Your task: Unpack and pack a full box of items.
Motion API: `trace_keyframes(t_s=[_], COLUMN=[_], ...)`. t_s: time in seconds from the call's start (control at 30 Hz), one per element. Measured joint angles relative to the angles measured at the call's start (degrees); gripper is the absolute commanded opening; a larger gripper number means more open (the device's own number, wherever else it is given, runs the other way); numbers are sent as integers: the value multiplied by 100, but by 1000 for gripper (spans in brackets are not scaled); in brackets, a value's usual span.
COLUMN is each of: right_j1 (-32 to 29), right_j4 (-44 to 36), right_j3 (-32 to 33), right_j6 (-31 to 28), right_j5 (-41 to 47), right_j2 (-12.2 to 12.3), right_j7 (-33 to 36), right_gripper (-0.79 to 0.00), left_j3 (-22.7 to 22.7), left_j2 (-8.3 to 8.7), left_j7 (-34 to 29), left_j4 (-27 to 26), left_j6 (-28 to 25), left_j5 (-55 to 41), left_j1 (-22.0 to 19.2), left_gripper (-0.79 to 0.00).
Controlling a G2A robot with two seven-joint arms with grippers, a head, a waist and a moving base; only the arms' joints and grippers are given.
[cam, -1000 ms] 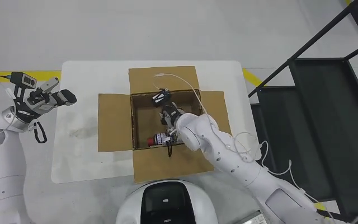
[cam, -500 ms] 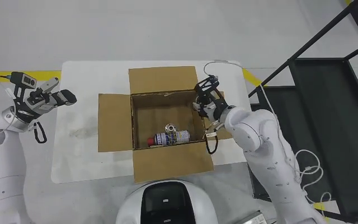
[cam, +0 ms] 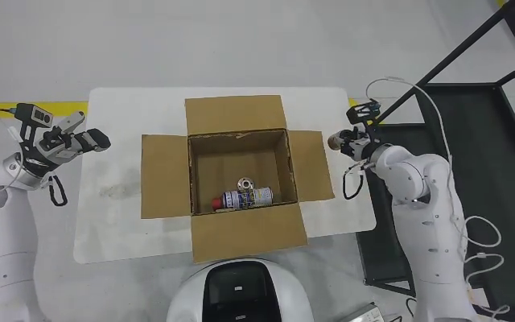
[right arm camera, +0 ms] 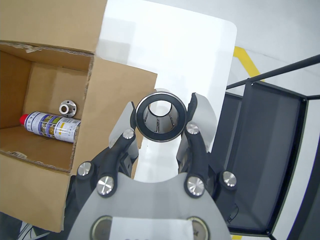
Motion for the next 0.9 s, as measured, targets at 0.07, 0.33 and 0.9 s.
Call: trace_keyframes(t_s=[0.07,0.33,0.9], right_j1=[117,822,1856], right_j4=[437,2260,4645], right_j3=[-37,-502,-1387], right_j6=[7,154,354], right_j5=[-31,-287,-458], right_j2=[4,-33,-202], right_j7=[-194,-1002,-2152], right_gripper=[-785,-785,-228], left_j3=[0,0,0], left_j2=[0,0,0], left_j7=[0,0,0], left_j4=[0,0,0], left_j6=[0,0,0], left_j5=[0,0,0], left_j1=[0,0,0], left_gripper=[0,0,0])
